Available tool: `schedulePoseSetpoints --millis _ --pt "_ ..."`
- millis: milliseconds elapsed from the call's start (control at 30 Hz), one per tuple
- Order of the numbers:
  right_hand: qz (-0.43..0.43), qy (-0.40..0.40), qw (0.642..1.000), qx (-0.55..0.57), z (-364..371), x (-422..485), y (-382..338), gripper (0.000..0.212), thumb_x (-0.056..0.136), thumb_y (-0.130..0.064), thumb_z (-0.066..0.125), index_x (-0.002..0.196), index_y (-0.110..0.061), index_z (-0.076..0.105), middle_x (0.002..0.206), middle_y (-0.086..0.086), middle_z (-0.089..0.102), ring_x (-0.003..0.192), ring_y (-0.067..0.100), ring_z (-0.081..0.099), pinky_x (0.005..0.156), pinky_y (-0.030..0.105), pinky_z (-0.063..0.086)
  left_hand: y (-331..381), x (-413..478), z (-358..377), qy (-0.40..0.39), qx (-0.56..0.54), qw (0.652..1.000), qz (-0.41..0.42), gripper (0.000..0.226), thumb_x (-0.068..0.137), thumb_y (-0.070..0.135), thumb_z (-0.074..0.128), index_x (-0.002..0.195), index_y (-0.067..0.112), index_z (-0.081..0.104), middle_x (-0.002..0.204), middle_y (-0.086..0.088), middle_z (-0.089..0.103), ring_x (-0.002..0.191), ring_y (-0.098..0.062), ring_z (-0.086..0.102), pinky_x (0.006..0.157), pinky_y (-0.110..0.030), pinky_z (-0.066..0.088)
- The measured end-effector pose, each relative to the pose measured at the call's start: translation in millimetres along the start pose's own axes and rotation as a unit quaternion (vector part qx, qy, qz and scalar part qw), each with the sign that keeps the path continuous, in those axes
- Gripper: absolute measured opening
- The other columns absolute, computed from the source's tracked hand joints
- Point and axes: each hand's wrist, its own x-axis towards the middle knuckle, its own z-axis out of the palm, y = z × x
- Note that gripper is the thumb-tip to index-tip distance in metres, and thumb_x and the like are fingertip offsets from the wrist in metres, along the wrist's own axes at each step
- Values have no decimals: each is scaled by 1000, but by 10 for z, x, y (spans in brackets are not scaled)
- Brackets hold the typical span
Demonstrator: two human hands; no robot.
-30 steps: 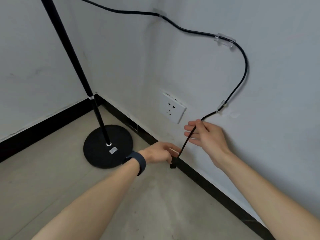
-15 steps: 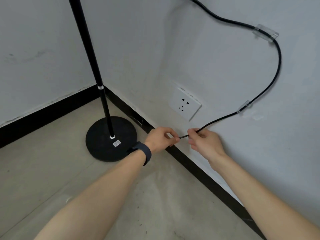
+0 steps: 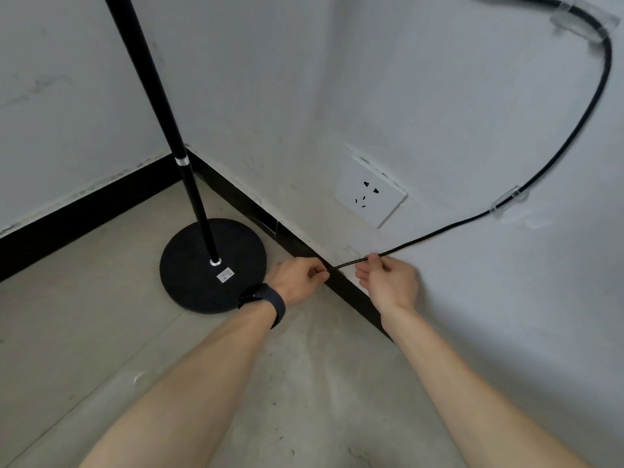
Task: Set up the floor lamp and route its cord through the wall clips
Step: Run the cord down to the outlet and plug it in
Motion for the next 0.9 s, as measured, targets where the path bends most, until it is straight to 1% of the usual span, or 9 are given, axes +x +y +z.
schedulePoseSetpoints --millis 67,200,367,533,633,733,800,867,900 --pt "-13 18 1000 -1 37 17 46 37 99 -19 55 64 -24 66 70 -5 76 77 19 78 92 48 61 -49 31 46 10 -30 999 -17 29 97 47 51 111 27 68 102 5 68 97 -19 64 77 -30 49" --pt "-18 38 999 13 123 49 89 39 100 -21 54 63 -23 67 70 -9 75 70 11 76 90 47 62 -84 152 86 59 -79 995 -31 24 95 48 56 103 31 70 109 3 71 100 -19 65 83 -36 54" --pt "-13 51 999 -6 170 128 134 42 95 -28 59 54 -22 66 60 -9 73 69 16 77 86 49 62 -48 252 116 95 -53 994 -28 25 95 51 54 103 33 68 107 6 71 98 -16 66 86 -41 54" --pt "29 45 999 -3 209 115 144 42 93 -39 57 56 -21 68 55 -6 74 68 21 77 80 51 64 28 303 125 80 -43 995 -40 24 95 50 54 105 35 70 109 8 72 99 -16 66 84 -38 54" --pt "57 47 997 -15 221 103 119 42 95 -34 51 59 -20 66 56 -8 72 59 18 76 75 50 65 66 316 58 87 -28 995 -45 27 94 52 55 106 34 71 110 6 73 100 -19 66 83 -38 54" --pt "65 54 996 -40 201 99 122 40 91 -31 48 57 -19 65 49 -8 70 62 22 76 75 51 65 57 330 -35 95 -13 993 -71 40 86 63 58 104 30 72 107 5 72 98 -21 66 83 -38 54" --pt "69 50 995 -49 183 84 136 40 90 -32 48 56 -19 65 46 -8 69 66 26 76 76 52 64 -26 320 -68 81 11 991 -103 48 81 71 57 103 30 71 104 3 71 100 -23 64 89 -41 51" --pt "68 46 995 -60 166 87 166 41 88 -34 46 54 -18 65 45 -9 69 70 29 76 78 53 64 -163 283 -74 45 -24 991 -125 48 82 67 59 109 28 68 108 -1 70 102 -25 64 90 -41 52" --pt "64 47 995 -66 157 94 183 42 86 -35 45 53 -17 65 45 -9 69 71 30 76 78 53 63 -236 263 -73 27 -82 988 -129 46 85 60 62 114 24 66 112 -4 69 101 -24 64 86 -37 54"
